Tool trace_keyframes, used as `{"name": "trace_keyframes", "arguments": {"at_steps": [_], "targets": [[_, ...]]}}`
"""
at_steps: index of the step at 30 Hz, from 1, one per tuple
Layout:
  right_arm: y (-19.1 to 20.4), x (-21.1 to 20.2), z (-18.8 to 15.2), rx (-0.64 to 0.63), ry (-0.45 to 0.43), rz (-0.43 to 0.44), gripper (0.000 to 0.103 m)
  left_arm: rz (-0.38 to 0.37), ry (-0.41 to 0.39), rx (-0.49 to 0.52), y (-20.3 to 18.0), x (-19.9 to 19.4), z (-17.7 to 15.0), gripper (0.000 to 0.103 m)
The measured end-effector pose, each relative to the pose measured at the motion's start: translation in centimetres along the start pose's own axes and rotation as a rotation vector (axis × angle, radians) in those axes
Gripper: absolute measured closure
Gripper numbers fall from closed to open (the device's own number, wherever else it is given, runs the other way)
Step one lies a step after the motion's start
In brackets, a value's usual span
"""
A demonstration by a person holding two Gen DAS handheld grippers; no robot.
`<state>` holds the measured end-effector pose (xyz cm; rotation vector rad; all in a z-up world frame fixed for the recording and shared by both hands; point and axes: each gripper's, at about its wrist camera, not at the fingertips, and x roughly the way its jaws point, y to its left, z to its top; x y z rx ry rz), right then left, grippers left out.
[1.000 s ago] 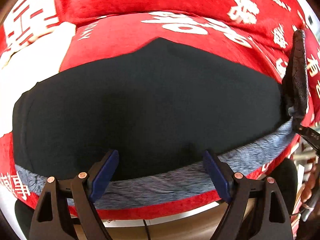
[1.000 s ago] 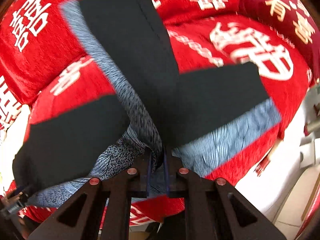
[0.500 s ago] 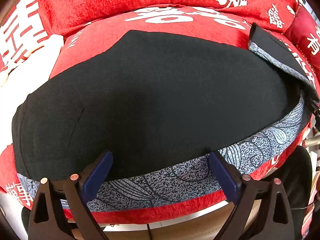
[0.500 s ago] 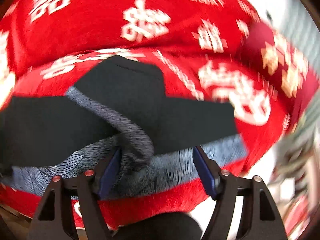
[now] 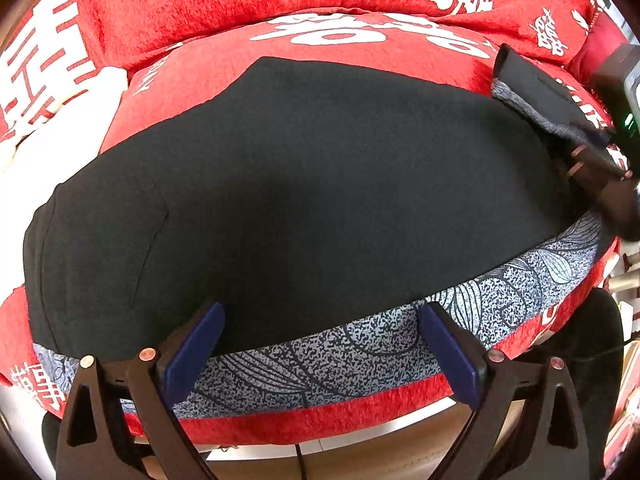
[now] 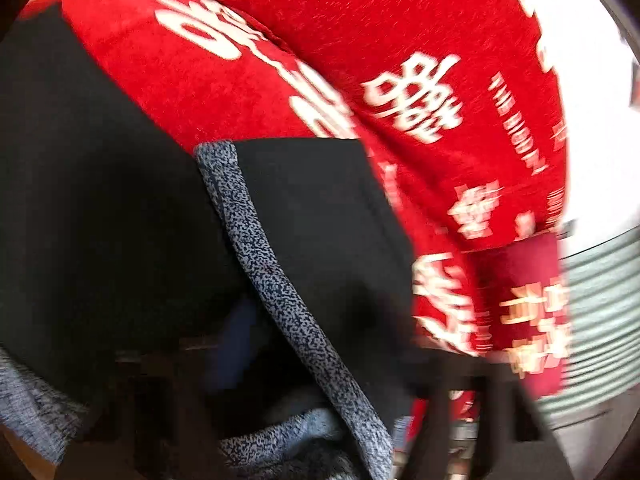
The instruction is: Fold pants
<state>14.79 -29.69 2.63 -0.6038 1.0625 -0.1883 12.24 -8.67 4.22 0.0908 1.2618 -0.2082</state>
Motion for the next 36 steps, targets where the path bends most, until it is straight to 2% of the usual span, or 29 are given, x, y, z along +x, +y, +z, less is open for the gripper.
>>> {"name": "trace_keyframes", "arguments": {"at_steps": [3, 7, 9, 10, 11, 14, 16, 18, 19, 20, 21, 22, 23, 25, 27, 28, 29, 33, 34, 36], "targets": [[-5.3, -0.9, -1.6, 0.197, -0.055, 0.078, 0.097, 0.002, 0.005, -0.007, -0.1, 0.0, 0.2, 0.004], [-13.1, -2.2, -6.7, 0.484, -0.155, 0.112, 0.097, -0.029, 0.012, -0.014, -0.6, -0.2, 0.4, 0.004], [-16.5, -1.1, -10.2, 0.657, -0.190, 0.194, 0.097, -0.041, 0.013, -0.008, -1.1, -0.3, 0.6, 0.004], [-17.6, -0.1, -12.2, 0.745, -0.198, 0.263, 0.097, -0.042, 0.011, -0.004, -1.4, -0.3, 0.7, 0.004], [-18.1, 1.3, -14.2, 0.818, -0.194, 0.332, 0.097, -0.040, 0.013, 0.002, -1.6, -0.3, 0.9, 0.004], [-16.7, 5.9, -17.9, 0.908, -0.115, 0.458, 0.096, -0.021, 0.025, 0.023, -2.7, 0.0, 1.1, 0.004], [-16.2, 7.6, -20.0, 1.000, -0.123, 0.540, 0.093, -0.011, 0.030, 0.040, -3.2, 0.0, 1.1, 0.004], [-16.5, 7.9, -21.9, 1.122, -0.175, 0.619, 0.084, 0.005, 0.036, 0.053, -3.7, 0.1, 1.1, 0.004], [-17.0, 8.3, -22.6, 1.177, -0.183, 0.648, 0.075, 0.012, 0.040, 0.055, -3.8, 0.2, 1.1, 0.004], [-17.7, 8.8, -23.5, 1.243, -0.211, 0.676, 0.060, 0.016, 0.041, 0.052, -4.0, 0.3, 1.1, 0.004], [-18.2, 9.1, -24.1, 1.285, -0.232, 0.683, 0.049, 0.021, 0.044, 0.046, -4.0, 0.4, 1.1, 0.004], [-18.7, 9.5, -24.8, 1.335, -0.252, 0.681, 0.031, 0.024, 0.046, 0.039, -4.1, 0.4, 1.2, 0.004], [-19.3, 10.0, -25.3, 1.379, -0.270, 0.681, 0.028, 0.026, 0.047, 0.032, -4.2, 0.4, 1.3, 0.004], [-20.2, 11.0, -25.7, 1.421, -0.280, 0.721, 0.028, 0.030, 0.050, 0.025, -4.3, 0.5, 1.5, 0.004], [-20.8, 11.8, -25.6, 1.432, -0.272, 0.747, 0.053, 0.034, 0.053, 0.015, -4.4, 0.6, 1.7, 0.004], [-21.2, 11.9, -25.4, 1.412, -0.246, 0.741, 0.083, 0.033, 0.054, 0.009, -4.4, 0.6, 1.8, 0.004], [-21.6, 11.9, -25.1, 1.393, -0.226, 0.723, 0.091, 0.030, 0.056, 0.003, -4.4, 0.6, 1.9, 0.004], [-22.5, 9.8, -25.2, 1.330, -0.266, 0.627, 0.093, 0.024, 0.054, -0.002, -4.7, 0.6, 2.4, 0.004], [-22.4, 9.7, -25.5, 1.328, -0.256, 0.620, 0.093, 0.028, 0.056, 0.003, -4.9, 0.7, 2.5, 0.004], [-21.2, 10.8, -26.1, 1.328, -0.170, 0.604, 0.093, 0.036, 0.062, 0.018, -5.3, 1.1, 2.3, 0.004]]}}
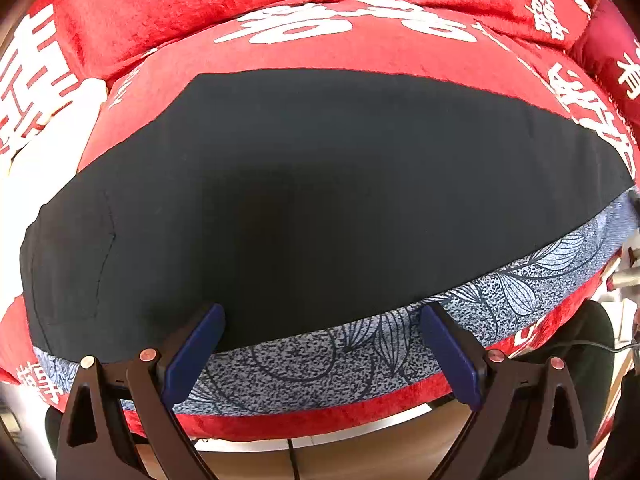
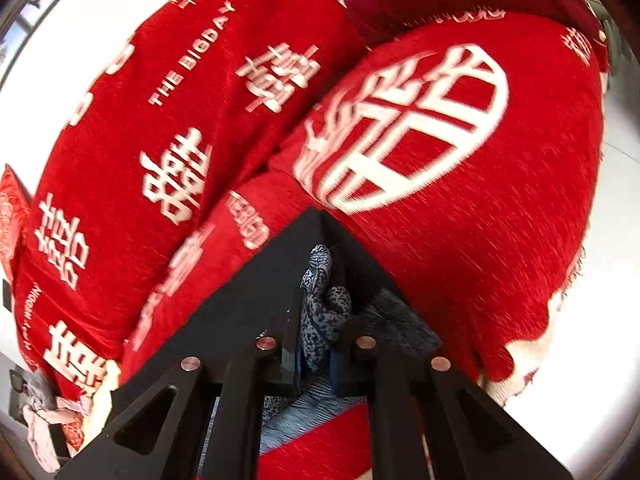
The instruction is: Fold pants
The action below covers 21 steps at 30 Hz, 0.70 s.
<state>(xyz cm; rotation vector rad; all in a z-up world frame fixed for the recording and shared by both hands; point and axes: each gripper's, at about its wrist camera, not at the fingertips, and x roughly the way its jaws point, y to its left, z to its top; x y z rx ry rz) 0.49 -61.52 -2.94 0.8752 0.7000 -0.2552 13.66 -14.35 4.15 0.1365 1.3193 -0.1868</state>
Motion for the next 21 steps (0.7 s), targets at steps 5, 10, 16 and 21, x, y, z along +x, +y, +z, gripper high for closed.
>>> {"name": "trace_keyframes", "arguments": {"at_steps": [5, 10, 16, 21], "targets": [[0.2, 0.5, 0.0, 0.017, 0.039, -0.097, 0.070, 0.005, -0.011, 0.004, -0.3, -0.5, 0.2, 0.003], [5.8, -3.8, 0.0, -0.159, -0.155, -0.254, 0.020, 0.036, -0.078, -0.080, 1.5, -1.6, 1.9, 0.003], [19.6, -0.3, -6.8, -0.620, -0.012, -0.152, 0.017, 0.062, -0.075, -0.204, 3.9, -0.8, 4.3, 0.003], [27.7, 5.4, -14.2, -0.846, 0.175, -0.080, 0.017, 0.107, -0.041, -0.252, 6.4, 1.6, 6.4, 0.003]]}}
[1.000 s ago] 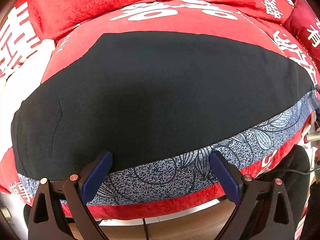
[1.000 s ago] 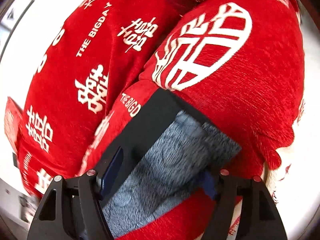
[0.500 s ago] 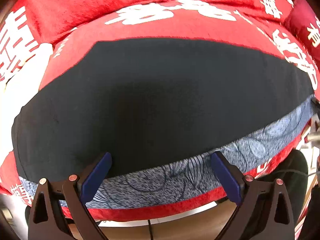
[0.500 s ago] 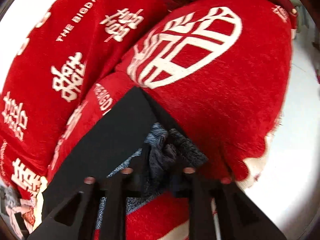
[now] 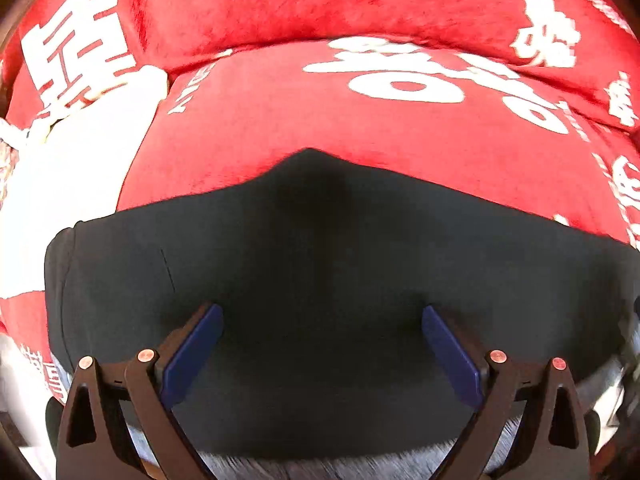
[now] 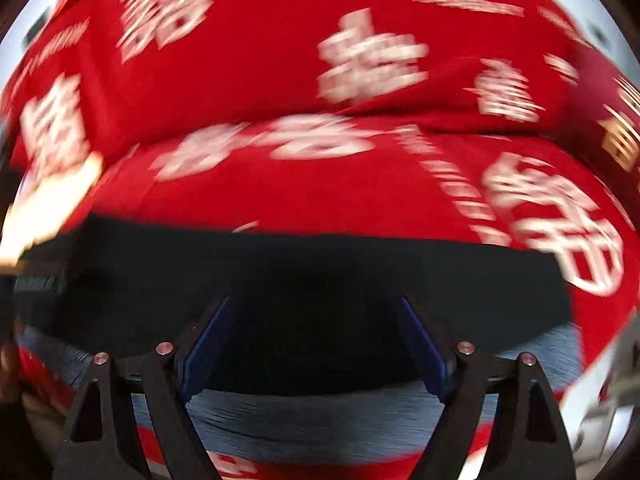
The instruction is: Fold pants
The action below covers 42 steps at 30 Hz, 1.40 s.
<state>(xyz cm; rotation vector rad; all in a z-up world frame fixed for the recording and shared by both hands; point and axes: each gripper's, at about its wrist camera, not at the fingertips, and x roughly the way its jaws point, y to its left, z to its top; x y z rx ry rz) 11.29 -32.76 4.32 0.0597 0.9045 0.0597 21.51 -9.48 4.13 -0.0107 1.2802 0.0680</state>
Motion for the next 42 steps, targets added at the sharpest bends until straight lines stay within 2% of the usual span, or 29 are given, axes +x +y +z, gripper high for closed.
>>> {"name": "trace_keyframes", "arguments": {"at_steps": [1, 3, 5, 7, 9, 11, 13, 15, 17, 19, 21, 22, 24, 25, 27, 29, 31, 32, 36, 40, 42], "targets": [[1.3, 1.1, 0.3, -0.026, 0.019, -0.004, 0.017, -0.016, 0.010, -0.017, 0.5, 0.6, 0.5, 0.002], [2.6, 4.6, 1.3, -0.029, 0.110, -0.025, 0.017, -0.045, 0.022, -0.049, 1.3, 1.4, 1.8, 0.000], [2.5, 5.7, 2.6, 0.007, 0.074, -0.035, 0.003, -0.038, 0.040, -0.036, 1.2, 1.8, 2.9, 0.000], [2.7, 6.6, 3.6, -0.001, 0.093, -0.061, 0.002, -0.036, 0.053, -0.022, 1.1, 2.1, 3.5, 0.000], [2.8, 6.2, 4.1, 0.010, 0.110, -0.071, 0.002, -0.052, 0.051, -0.027, 1.4, 1.6, 3.7, 0.000], [3.1, 4.5, 4.5, 0.037, 0.052, -0.052, 0.006, -0.074, 0.000, -0.073, 2.5, 0.6, 3.5, 0.000], [3.8, 3.7, 4.7, 0.053, 0.021, -0.074, 0.005, -0.058, -0.005, -0.112, 3.2, 0.9, 3.6, 0.000], [5.2, 5.0, 5.4, 0.068, 0.051, -0.113, 0.006, -0.014, 0.060, -0.129, 3.6, 2.6, 4.1, 0.000], [6.5, 7.4, 6.0, 0.072, 0.111, -0.154, 0.006, 0.006, 0.054, -0.116, 3.3, 2.8, 4.6, 0.000], [6.4, 8.1, 6.0, 0.077, 0.108, -0.177, 0.000, 0.027, 0.061, -0.084, 2.9, 2.7, 4.9, 0.000], [5.4, 7.8, 6.5, 0.107, 0.128, -0.167, 0.001, 0.004, 0.061, -0.097, 3.3, 2.1, 4.9, 0.000], [4.8, 7.1, 6.7, 0.122, 0.122, -0.181, 0.001, -0.009, 0.043, -0.121, 3.7, 1.5, 4.6, 0.000], [3.9, 5.0, 6.7, 0.148, 0.047, -0.189, 0.001, -0.029, 0.020, -0.159, 4.0, 0.8, 4.1, 0.000], [3.5, 4.4, 6.6, 0.160, 0.035, -0.174, 0.001, -0.039, 0.034, -0.157, 3.5, 1.0, 3.8, 0.000], [3.4, 4.8, 6.1, 0.140, 0.079, -0.109, 0.001, -0.026, 0.061, -0.116, 1.5, 1.5, 3.1, 0.000], [2.8, 5.2, 5.2, 0.089, 0.105, -0.124, 0.001, 0.020, 0.028, -0.033, -0.4, 1.3, 2.2, 0.000], [0.8, 5.7, 4.2, 0.084, 0.125, -0.136, 0.001, 0.056, -0.017, 0.016, -1.0, 0.8, 1.8, 0.000], [-1.2, 5.7, 3.7, 0.104, 0.128, -0.138, 0.001, 0.048, -0.011, 0.020, -0.7, 1.0, 2.0, 0.000], [-9.2, 5.3, 3.2, 0.181, 0.114, -0.170, 0.001, -0.013, 0.036, -0.085, 2.5, 1.7, 3.0, 0.000], [-18.3, 5.5, 2.4, 0.341, 0.130, -0.198, 0.001, -0.014, 0.033, -0.078, 4.5, 1.6, 2.8, 0.000], [-21.0, 5.4, 1.9, 0.398, 0.132, -0.197, 0.001, 0.044, 0.019, -0.058, 4.9, 1.4, 2.6, 0.000]]}}
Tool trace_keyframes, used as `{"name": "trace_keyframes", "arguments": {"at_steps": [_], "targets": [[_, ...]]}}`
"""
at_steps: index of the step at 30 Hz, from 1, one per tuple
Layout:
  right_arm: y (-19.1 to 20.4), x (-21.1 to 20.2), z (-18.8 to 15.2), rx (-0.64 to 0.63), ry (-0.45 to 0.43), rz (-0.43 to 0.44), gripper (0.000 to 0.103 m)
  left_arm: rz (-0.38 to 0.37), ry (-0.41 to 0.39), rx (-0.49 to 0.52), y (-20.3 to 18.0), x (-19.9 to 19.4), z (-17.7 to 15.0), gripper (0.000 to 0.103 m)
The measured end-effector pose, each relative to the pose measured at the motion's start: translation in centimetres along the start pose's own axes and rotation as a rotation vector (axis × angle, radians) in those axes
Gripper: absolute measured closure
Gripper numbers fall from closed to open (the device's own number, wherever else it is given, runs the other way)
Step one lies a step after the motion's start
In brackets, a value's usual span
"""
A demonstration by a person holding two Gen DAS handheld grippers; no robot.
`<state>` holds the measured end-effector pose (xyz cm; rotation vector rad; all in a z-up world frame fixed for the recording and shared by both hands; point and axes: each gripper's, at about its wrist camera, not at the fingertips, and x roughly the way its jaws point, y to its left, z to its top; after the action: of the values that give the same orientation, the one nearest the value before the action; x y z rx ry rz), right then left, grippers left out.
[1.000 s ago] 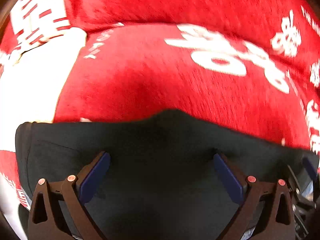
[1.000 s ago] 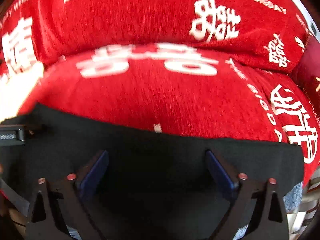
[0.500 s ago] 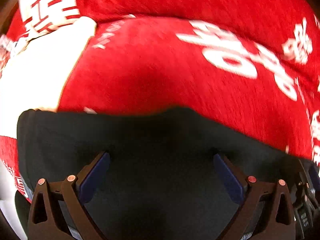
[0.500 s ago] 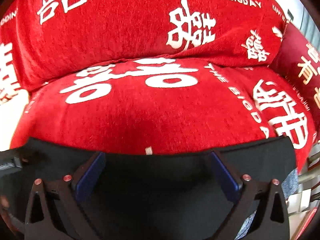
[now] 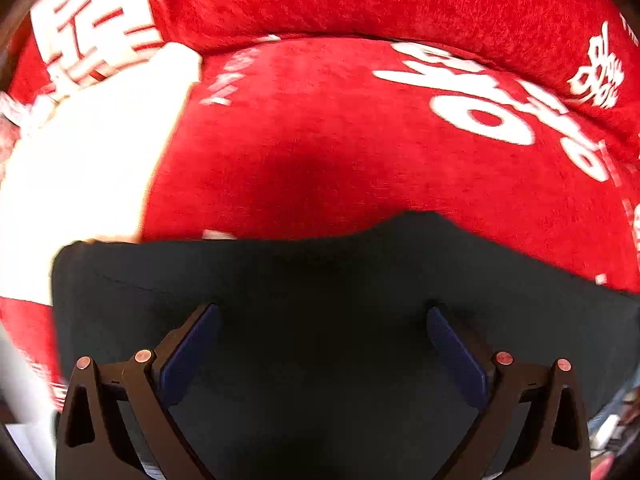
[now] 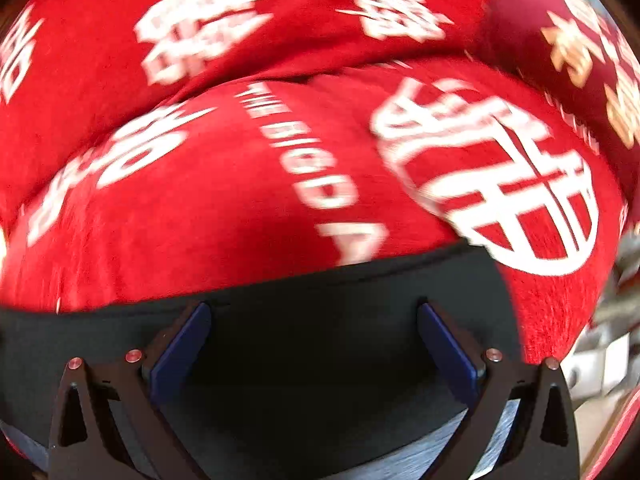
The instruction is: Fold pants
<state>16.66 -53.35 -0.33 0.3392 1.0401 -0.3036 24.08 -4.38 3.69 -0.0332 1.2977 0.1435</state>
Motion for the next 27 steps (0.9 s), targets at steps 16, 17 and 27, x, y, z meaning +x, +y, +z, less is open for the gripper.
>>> {"name": "trace_keyframes", "arguments": {"at_steps": [16, 17, 27], "targets": [[26.6, -7.4, -14.6, -0.528, -0.040, 0.184, 0.001, 0.016, -0.077, -0.129, 13.2, -1.7, -6.8, 0.000], [27.4, -7.1, -15.2, -0.559, -0.027, 0.174, 0.001, 0.011, -0.075, -0.136, 14.1, -1.4, -7.3, 0.000], [21.7, -9.9, -14.0, -0.399, -0.079, 0.029, 0.001, -0.102, -0.099, -0.251, 19.0, -2.6, -12.0, 0.000]]}}
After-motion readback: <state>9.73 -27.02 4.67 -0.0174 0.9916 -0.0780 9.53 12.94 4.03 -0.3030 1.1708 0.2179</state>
